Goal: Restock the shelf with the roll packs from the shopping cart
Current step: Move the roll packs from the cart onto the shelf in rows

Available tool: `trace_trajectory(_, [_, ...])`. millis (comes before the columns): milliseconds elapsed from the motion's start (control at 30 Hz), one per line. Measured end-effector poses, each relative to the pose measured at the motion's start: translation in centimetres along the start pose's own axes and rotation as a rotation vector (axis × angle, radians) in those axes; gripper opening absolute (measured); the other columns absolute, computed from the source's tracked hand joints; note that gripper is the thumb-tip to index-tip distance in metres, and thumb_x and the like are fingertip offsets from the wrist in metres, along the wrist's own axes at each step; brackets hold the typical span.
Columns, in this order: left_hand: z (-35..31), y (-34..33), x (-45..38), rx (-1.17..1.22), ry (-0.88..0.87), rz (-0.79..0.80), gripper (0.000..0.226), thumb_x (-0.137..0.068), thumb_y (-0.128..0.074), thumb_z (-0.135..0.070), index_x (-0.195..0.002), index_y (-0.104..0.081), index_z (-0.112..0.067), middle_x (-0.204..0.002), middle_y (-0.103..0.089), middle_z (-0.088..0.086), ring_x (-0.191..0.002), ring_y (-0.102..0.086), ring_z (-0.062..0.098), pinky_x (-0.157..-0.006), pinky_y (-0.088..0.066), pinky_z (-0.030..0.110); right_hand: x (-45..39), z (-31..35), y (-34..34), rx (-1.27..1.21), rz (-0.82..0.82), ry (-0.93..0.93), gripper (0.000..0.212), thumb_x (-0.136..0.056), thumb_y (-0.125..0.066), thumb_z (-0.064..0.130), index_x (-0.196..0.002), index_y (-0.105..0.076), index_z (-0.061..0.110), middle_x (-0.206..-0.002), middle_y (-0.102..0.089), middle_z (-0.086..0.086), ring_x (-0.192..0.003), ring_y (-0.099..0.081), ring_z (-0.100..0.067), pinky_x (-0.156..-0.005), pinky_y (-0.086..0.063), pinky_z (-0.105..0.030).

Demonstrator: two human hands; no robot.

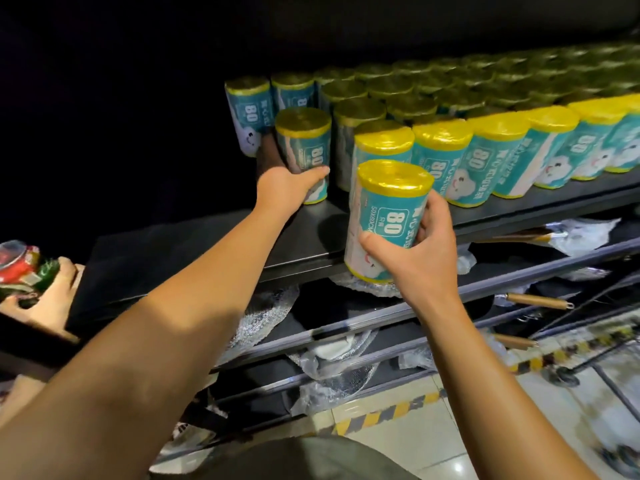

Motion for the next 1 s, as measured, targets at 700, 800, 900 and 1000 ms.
trace_trajectory(700, [-0.2,-0.7,-6.7,-0.161,-0.092,-0.082,0.069,-0.074,-0.082,-0.042,-0.13,-0.058,-0.011,-0.132,-0.065,0.008,-0.12,-0.061,0.026,-0.1,-0.05,0.039,0.5,-0.3,-2.1,-0.028,-0.094,0.0,0.074,-0.071,-0.085,0.001,-0.134,-0.049,0.015,-0.115,-0.066,0.008,-0.103,-0.068,-0.005,-0.08,-0.055,-0.02])
trace_trajectory(800, [-0.5,-0.7,-6.4,-0.137,-0.073,-0.079,0.069,-0.073,-0.082,-0.043,-0.13,-0.059,-0.012,-0.132,-0.065,0.007,-0.12,-0.062,0.026,-0.1,-0.05,0.039,0.7,-0.2,-2.3,-0.015,-0.078,0.001,0.076,-0.071,-0.086,0.002,-0.136,-0.048,0.015,-0.118,-0.066,0.005,-0.105,-0.068,-0.007,-0.083,-0.057,-0.024])
trace_trajectory(900, [0.2,-0.6,-6.6,-0.072,0.006,-0.059,0.086,-0.057,-0.074,-0.06,-0.132,-0.06,-0.019,-0.131,-0.066,0.002,-0.119,-0.063,0.022,-0.098,-0.052,0.037,0.7,-0.1,-2.6,-0.001,-0.054,-0.004,0.075,-0.071,-0.086,0.003,-0.135,-0.049,0.016,-0.116,-0.067,0.006,-0.104,-0.068,-0.007,-0.083,-0.058,-0.025])
trace_trajectory(1000, [-0.7,1.5,-4.3,-0.059,0.019,-0.015,0.069,-0.056,-0.068,-0.056,-0.118,-0.069,-0.025,-0.117,-0.072,-0.003,-0.107,-0.067,0.017,-0.086,-0.056,0.031,0.8,-0.1,-3.1,0.001,-0.038,-0.016,0.075,-0.069,-0.087,0.005,-0.133,-0.05,0.017,-0.116,-0.067,0.006,-0.103,-0.068,-0.008,-0.085,-0.059,-0.029])
Point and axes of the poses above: each hand's wrist, its own x-axis away from the middle knuckle, its own y-axis out of the back of the hand, z = x × y, the point moved 1 cm from there along -x, towards the middle knuckle
